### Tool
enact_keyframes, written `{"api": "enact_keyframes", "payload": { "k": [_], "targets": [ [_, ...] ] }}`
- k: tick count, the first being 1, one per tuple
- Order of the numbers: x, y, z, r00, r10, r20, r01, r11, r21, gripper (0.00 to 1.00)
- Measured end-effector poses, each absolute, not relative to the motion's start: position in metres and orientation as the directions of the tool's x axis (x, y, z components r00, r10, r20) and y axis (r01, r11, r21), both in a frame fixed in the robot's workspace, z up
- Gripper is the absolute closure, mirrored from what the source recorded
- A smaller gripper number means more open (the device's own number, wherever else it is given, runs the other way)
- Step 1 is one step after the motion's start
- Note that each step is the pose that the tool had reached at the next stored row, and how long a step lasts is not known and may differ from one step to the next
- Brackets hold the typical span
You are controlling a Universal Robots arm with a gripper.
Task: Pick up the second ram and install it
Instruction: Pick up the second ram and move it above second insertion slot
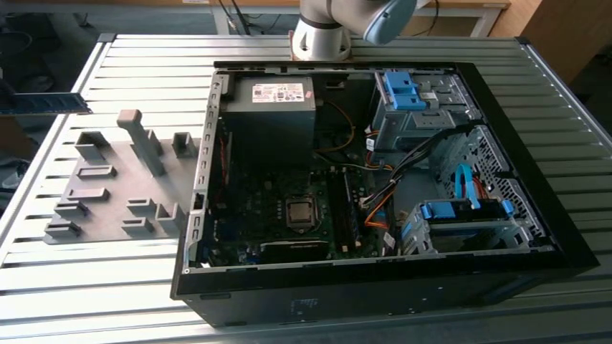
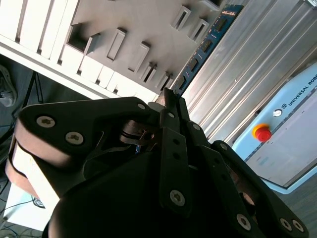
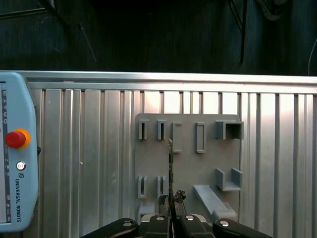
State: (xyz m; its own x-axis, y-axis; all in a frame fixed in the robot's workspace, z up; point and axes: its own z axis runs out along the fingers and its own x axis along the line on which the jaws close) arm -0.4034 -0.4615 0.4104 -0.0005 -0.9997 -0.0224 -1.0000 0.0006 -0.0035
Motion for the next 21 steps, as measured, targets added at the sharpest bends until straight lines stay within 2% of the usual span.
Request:
{"api": "enact_keyframes", "payload": {
  "k": [21],
  "targets": [
    [-0.3946,-0.4615,0.4104,-0.001,-1.0,-0.022,-1.0,0.001,-0.004,0.86]
  ]
}}
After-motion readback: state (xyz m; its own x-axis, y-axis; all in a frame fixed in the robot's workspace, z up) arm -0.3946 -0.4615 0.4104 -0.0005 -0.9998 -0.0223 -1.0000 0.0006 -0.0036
